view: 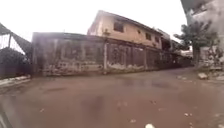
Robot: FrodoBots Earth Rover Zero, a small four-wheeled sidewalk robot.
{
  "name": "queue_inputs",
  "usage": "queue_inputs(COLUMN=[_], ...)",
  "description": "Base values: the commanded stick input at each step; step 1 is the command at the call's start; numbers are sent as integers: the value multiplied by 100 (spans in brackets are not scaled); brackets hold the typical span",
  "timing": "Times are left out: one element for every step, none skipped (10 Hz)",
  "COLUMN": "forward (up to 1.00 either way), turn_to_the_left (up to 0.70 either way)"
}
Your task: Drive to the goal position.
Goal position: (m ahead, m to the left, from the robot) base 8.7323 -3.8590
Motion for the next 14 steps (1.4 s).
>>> queue_inputs(forward=[60,60,60,60,60,60,60,60,60,60,60,60,60,60], turn_to_the_left=[-7,0,0,0,0,0,0,0,0,0,0,0,0,-3])
